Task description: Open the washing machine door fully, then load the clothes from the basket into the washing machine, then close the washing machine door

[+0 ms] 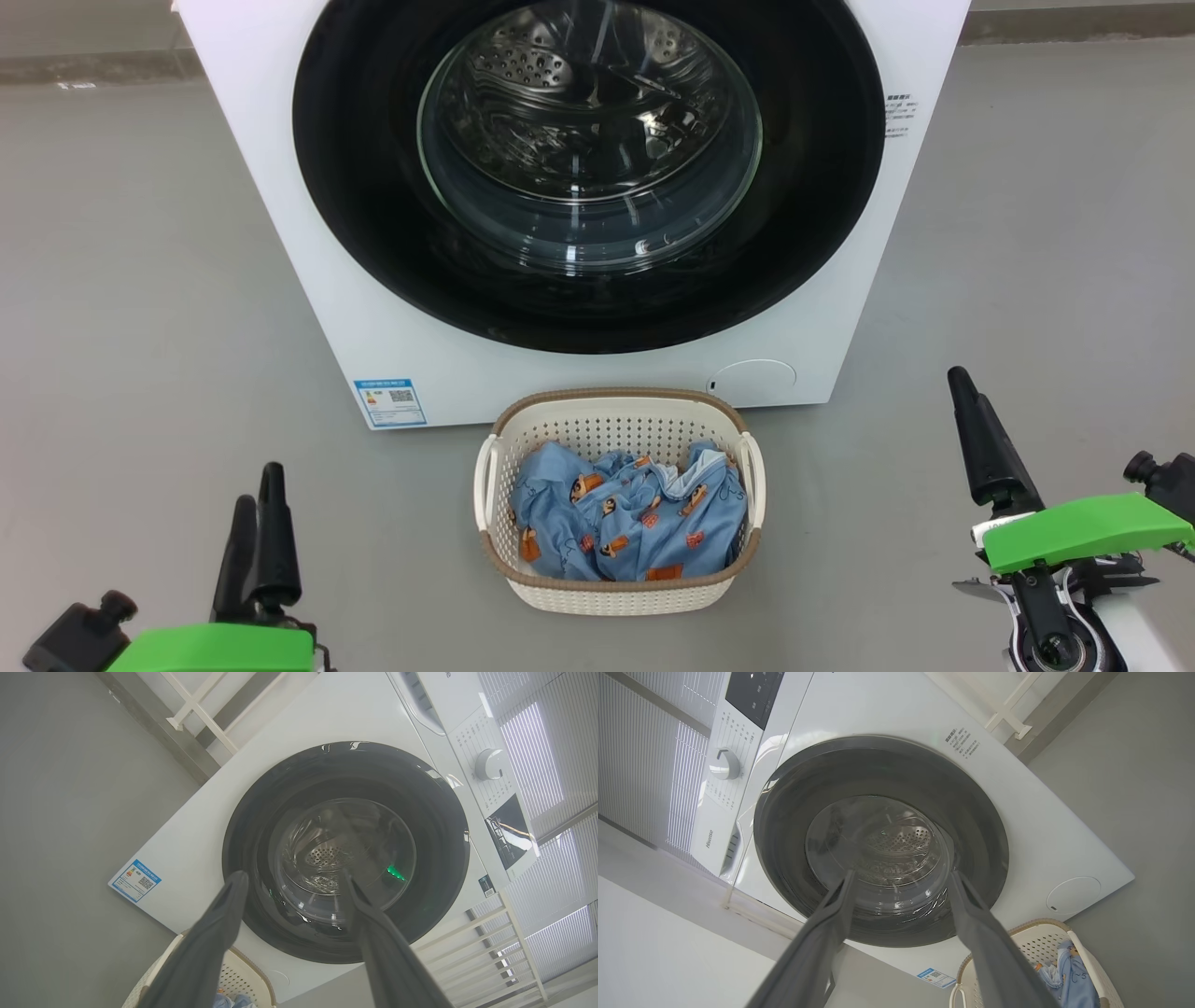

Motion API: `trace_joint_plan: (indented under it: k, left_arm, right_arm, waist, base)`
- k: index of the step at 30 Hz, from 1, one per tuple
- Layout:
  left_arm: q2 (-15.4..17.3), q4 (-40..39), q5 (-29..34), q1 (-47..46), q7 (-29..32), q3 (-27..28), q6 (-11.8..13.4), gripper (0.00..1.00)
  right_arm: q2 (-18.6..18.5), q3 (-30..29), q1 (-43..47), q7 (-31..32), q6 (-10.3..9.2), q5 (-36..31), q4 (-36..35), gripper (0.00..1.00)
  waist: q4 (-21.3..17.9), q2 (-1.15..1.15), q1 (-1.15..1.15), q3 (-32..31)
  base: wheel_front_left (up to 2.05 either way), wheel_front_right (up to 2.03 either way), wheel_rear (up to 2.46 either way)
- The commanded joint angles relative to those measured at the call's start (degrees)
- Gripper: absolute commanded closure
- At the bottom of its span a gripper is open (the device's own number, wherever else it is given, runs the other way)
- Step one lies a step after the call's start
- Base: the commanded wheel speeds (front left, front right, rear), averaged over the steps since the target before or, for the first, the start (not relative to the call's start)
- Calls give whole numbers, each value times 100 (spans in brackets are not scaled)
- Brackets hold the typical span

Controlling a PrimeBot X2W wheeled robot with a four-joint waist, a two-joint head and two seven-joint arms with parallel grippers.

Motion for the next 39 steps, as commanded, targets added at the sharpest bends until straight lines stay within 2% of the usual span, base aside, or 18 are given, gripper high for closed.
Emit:
trace_joint_plan:
  k: [1,9,15,26,39]
  left_arm:
    - [127,-117,237,-303,-83,85,-28,0]
    - [157,-2,899,-330,-217,52,-32,0]
    - [161,79,1346,-361,-302,48,-33,0]
    - [194,179,2499,-440,-487,12,44,0]
    - [202,253,3577,-440,-706,-24,204,0]
  right_arm:
    - [-139,97,-355,-91,14,-301,-115,0]
    - [-199,184,-437,-226,15,-1267,47,0]
    - [-234,247,-508,-311,15,-1725,193,0]
    - [-300,400,-626,-498,16,-2923,389,0]
    - [-397,616,-704,-718,17,-3828,469,0]
  waist:
    - [2,0,0,-2]
    - [6,0,0,-17]
    - [9,0,0,-33]
    - [23,0,0,-73]
    - [20,0,0,-115]
  base:
    - [0,0,0]
    - [0,0,0]
    - [0,0,0]
    - [0,0,0]
    - [0,0,0]
